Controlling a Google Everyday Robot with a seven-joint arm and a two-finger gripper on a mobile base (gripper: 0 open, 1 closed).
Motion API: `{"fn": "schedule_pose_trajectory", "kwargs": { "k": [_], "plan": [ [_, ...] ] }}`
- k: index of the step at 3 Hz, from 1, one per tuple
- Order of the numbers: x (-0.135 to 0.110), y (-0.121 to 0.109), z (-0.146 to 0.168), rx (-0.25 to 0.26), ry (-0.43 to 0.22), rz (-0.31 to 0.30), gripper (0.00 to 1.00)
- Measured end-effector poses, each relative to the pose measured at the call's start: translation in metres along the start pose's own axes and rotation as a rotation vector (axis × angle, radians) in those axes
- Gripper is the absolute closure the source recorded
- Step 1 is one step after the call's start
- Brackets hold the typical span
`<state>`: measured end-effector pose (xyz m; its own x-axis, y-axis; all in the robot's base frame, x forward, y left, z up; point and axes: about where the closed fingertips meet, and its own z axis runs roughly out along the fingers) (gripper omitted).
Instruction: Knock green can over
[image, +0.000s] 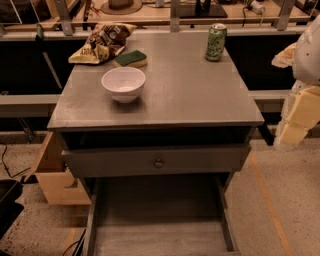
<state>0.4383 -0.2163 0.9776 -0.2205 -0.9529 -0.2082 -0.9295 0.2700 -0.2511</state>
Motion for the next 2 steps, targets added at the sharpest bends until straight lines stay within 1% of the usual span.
{"fn": "schedule_pose_trajectory", "kwargs": {
  "k": [1,2],
  "plan": [
    [0.0000,0.0000,0.0000,0.000,0.000,0.000,0.00],
    [0.0002,-0.0044,-0.0009,0.017,-0.008,0.025,0.00]
  ]
}}
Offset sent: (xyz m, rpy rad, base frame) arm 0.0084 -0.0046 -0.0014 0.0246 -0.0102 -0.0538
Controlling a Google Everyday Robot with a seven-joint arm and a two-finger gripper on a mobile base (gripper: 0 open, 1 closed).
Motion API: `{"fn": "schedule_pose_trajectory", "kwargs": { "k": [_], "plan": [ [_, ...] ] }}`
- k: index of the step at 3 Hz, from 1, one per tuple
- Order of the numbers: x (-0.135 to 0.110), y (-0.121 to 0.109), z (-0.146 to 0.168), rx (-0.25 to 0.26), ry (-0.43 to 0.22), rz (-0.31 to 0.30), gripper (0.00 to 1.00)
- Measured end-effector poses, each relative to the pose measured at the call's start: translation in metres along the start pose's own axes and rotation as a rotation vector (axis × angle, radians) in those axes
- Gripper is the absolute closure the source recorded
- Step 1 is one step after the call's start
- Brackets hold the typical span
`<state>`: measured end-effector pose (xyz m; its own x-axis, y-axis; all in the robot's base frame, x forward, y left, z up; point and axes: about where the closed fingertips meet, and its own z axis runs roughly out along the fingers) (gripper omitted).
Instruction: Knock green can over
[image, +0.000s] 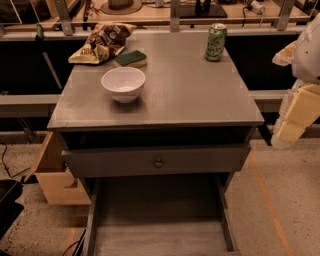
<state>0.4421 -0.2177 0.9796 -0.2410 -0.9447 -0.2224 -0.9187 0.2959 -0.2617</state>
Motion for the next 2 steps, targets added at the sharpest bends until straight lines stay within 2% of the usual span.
{"fn": "schedule_pose_trajectory", "kwargs": {
  "k": [1,2],
  "plan": [
    [0.011,-0.019,0.012,0.030,-0.090,0.101,0.00],
    [0.011,-0.051,0.032,0.101,-0.254,0.231,0.00]
  ]
}}
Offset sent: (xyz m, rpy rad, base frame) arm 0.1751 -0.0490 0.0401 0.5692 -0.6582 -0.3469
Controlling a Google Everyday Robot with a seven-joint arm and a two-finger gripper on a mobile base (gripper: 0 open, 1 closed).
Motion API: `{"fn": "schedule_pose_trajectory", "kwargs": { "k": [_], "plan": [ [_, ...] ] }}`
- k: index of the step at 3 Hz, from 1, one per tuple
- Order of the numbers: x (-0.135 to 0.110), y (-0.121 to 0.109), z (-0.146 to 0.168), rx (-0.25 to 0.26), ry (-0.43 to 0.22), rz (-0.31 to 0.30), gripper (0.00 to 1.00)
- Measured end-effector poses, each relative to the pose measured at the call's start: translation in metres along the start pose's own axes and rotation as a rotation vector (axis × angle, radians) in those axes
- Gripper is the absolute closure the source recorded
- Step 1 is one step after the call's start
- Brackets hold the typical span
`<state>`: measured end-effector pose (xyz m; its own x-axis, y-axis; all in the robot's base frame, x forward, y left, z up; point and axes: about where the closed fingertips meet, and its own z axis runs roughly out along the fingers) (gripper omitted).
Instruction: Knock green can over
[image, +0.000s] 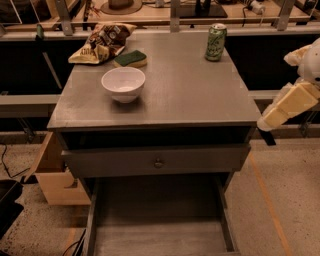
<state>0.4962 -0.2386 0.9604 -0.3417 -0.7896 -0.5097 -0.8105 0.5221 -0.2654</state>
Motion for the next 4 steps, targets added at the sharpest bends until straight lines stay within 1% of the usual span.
{"fn": "schedule_pose_trajectory", "kwargs": {
  "k": [1,2,3,4],
  "plan": [
    [-0.007,-0.022,0.017,0.054,-0.163,0.059,0.00],
    [-0.034,-0.058,0.031,0.141,-0.355,0.083,0.00],
    [-0.044,-0.074,0.027,0.206,-0.395,0.089,0.00],
    [-0.044,-0.074,0.027,0.207,-0.395,0.089,0.00]
  ]
}}
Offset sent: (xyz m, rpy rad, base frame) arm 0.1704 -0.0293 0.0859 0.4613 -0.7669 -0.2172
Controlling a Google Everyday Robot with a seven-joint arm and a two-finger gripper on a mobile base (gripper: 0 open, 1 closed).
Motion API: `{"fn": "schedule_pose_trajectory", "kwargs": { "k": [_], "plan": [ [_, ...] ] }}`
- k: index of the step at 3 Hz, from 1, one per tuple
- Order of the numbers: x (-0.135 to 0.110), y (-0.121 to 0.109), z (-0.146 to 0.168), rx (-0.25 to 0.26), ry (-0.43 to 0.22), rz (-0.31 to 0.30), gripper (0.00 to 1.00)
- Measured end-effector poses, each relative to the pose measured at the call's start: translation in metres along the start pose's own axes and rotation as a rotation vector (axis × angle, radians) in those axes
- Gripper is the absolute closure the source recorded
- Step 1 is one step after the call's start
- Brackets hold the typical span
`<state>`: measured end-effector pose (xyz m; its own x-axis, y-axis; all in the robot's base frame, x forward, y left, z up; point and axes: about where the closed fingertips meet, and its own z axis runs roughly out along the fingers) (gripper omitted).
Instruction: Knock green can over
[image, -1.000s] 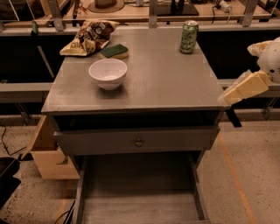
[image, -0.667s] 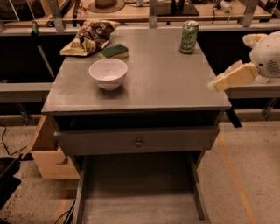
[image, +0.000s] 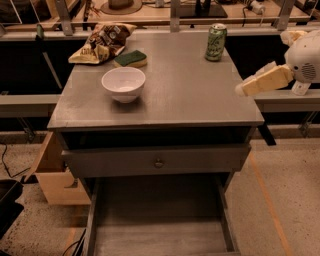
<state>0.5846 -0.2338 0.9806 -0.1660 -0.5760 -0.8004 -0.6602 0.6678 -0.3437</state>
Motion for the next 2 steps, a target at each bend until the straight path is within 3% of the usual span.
{"fn": "schedule_pose_trajectory", "kwargs": {
  "k": [1,2],
  "plan": [
    [-0.003,-0.005,0.009,0.010,-0.033,0.031,0.00],
    [-0.005,-0.029,0.030,0.050,-0.159,0.098,0.00]
  ]
}}
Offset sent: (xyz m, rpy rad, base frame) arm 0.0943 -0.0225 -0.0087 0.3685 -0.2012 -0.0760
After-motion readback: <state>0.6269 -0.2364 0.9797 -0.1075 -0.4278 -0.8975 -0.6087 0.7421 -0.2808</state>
